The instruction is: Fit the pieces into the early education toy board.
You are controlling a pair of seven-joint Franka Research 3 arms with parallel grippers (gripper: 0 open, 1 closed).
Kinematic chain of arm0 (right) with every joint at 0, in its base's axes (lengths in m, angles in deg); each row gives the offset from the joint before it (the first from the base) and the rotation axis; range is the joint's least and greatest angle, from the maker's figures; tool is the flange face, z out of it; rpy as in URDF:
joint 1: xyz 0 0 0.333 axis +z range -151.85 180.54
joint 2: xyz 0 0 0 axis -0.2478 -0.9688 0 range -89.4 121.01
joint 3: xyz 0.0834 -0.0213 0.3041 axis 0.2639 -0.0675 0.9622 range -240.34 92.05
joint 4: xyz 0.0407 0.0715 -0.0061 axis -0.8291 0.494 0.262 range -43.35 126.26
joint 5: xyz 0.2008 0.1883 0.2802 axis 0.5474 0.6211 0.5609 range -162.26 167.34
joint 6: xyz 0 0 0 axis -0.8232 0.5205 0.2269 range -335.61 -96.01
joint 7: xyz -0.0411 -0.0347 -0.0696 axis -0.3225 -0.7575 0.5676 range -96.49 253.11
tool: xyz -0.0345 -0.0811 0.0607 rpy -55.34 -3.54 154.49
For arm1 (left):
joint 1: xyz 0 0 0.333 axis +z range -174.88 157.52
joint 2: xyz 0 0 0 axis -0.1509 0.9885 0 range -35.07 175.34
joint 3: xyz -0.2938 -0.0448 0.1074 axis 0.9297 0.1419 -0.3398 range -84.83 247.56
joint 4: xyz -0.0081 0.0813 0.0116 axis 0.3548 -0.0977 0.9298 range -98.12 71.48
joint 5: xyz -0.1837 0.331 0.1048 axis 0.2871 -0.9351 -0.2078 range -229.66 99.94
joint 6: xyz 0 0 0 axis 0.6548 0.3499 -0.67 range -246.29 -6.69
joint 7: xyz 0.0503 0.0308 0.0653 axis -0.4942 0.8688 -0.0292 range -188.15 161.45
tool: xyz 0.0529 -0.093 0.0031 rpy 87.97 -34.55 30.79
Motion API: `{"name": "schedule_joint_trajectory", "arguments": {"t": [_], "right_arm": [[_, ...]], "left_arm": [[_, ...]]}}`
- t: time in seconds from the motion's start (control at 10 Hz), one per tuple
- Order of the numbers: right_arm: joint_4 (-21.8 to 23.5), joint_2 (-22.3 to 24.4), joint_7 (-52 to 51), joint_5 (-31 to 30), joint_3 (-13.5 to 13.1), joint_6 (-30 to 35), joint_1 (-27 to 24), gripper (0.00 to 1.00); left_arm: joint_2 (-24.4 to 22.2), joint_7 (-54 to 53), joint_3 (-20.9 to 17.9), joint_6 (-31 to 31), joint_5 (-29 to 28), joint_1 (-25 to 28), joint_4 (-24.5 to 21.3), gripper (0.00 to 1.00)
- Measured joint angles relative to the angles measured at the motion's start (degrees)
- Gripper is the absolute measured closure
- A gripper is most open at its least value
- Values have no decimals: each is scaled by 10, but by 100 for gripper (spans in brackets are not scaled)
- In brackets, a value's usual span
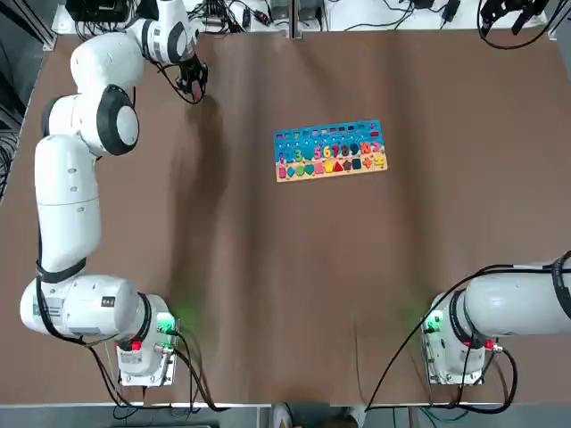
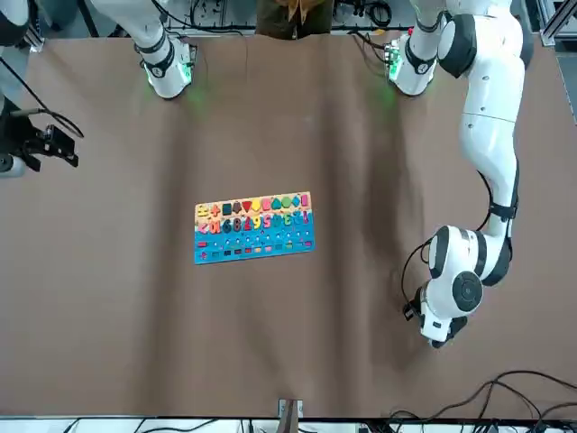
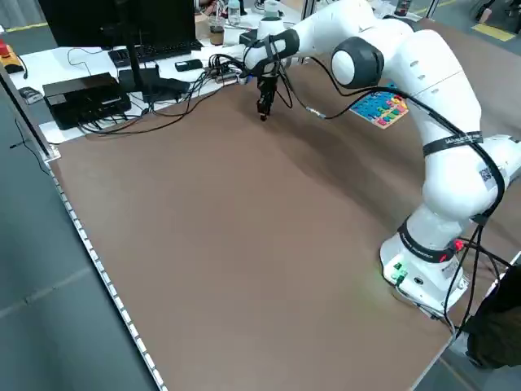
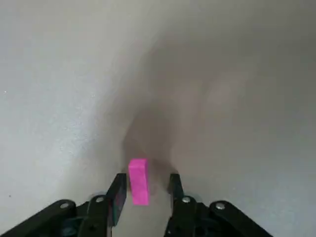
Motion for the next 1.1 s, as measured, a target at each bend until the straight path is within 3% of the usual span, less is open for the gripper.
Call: {"name": "schedule_joint_trajectory", "arguments": {"t": [1.1], "right_arm": [[0, -10, 0, 0, 0, -6, -1, 1]], "left_arm": [[-5, 0, 0, 0, 0, -3, 0, 57]]}}
